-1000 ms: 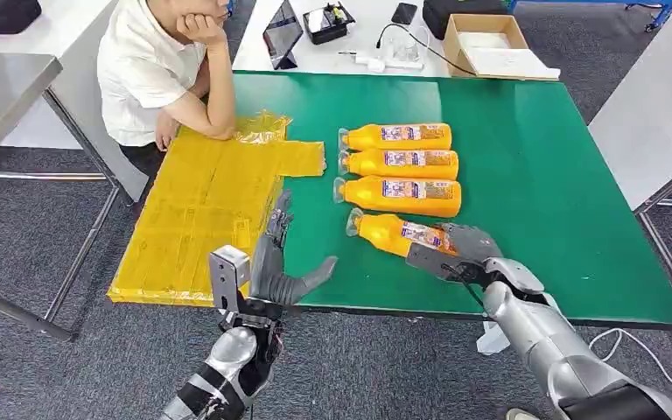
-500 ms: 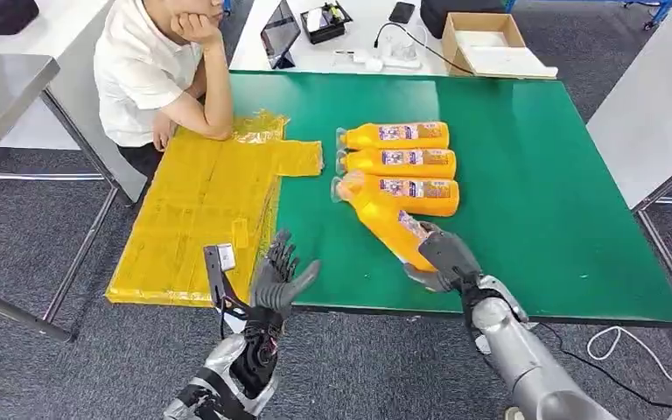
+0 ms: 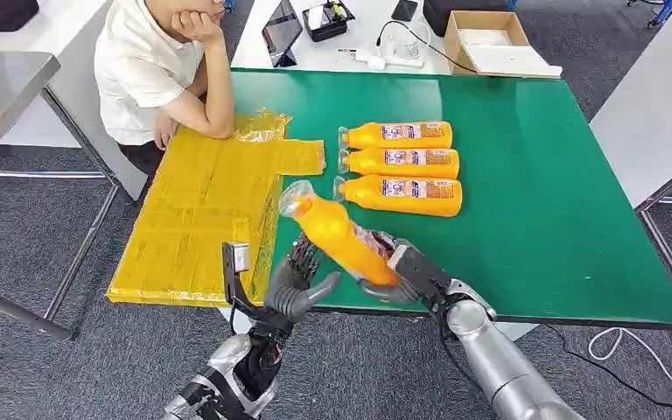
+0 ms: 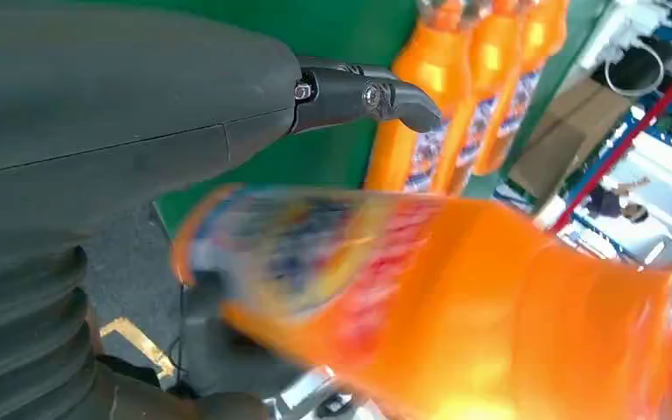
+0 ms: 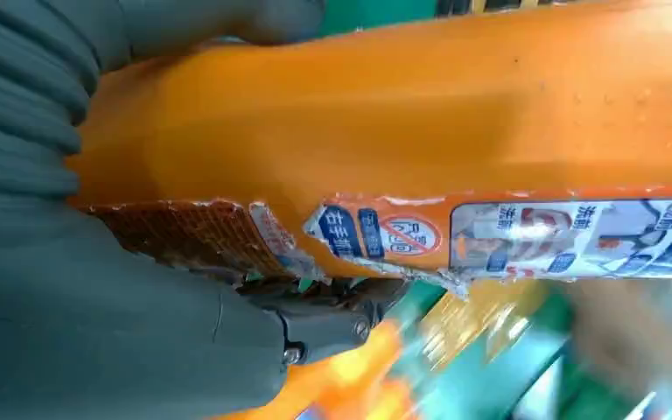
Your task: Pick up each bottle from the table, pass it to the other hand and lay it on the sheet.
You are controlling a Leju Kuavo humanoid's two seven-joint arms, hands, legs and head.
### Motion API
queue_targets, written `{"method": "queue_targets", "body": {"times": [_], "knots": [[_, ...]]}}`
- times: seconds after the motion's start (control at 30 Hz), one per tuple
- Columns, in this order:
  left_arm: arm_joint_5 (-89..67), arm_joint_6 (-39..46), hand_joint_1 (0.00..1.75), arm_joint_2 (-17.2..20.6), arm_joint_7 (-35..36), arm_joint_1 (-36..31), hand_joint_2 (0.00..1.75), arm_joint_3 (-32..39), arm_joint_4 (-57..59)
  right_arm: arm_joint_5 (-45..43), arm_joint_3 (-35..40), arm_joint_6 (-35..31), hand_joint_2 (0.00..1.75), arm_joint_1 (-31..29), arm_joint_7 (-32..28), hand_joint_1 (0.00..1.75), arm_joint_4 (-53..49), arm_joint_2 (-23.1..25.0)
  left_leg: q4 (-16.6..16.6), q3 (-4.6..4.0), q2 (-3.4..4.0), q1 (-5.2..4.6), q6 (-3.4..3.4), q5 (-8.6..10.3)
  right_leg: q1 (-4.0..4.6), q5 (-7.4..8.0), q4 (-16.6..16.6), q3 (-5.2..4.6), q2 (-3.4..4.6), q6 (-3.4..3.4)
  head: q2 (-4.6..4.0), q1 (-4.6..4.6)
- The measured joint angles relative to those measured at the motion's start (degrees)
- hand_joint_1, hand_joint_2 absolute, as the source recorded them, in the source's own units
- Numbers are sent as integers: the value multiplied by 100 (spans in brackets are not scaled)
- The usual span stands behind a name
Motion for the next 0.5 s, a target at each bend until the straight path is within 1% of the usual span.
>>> {"method": "queue_targets", "body": {"times": [0.1, 0.3, 0.33, 0.37, 0.4, 0.5], "knots": [[64, -7, 0, -13, 0, -39, 175, -33, -68, 81, 336, 39, 175, 47, -56, 175, 0, -4, 0, -1, 4, 0, 0, 0, 0, 0, 0, -2, 2, 0, 0, 0], [63, 13, 0, -13, -26, -77, 175, -33, -197, 122, 743, 11, 175, 63, -100, 175, 33, 53, 0, -2, 4, 1, 0, 0, 0, 0, 0, -5, 2, 0, 0, -2], [92, 46, 129, -13, -26, -87, 175, -35, -210, 113, 795, -14, 175, 63, -120, 175, 39, 75, 0, -3, 3, 1, 0, 0, 0, 0, 0, -5, 2, 0, 0, -2], [110, 64, 129, -15, -24, -97, 175, -33, -210, 109, 850, -35, 175, 61, -131, 175, 42, 83, 0, -3, 3, 1, 0, 0, 0, 0, 0, -5, 1, 0, 0, -2], [125, 61, 175, -15, -17, -101, 175, -31, -210, 92, 905, -64, 175, 62, -133, 175, 42, 103, 0, -3, 3, 0, 0, 0, 0, 0, 0, -5, 1, 0, 0, -2], [243, -64, 175, -20, -9, -105, 175, -24, -210, -164, 990, 4, 175, 63, -105, 175, 31, 131, 0, -4, 3, 0, 0, 0, 0, 0, 1, -5, 1, 0, -2, -2]]}}
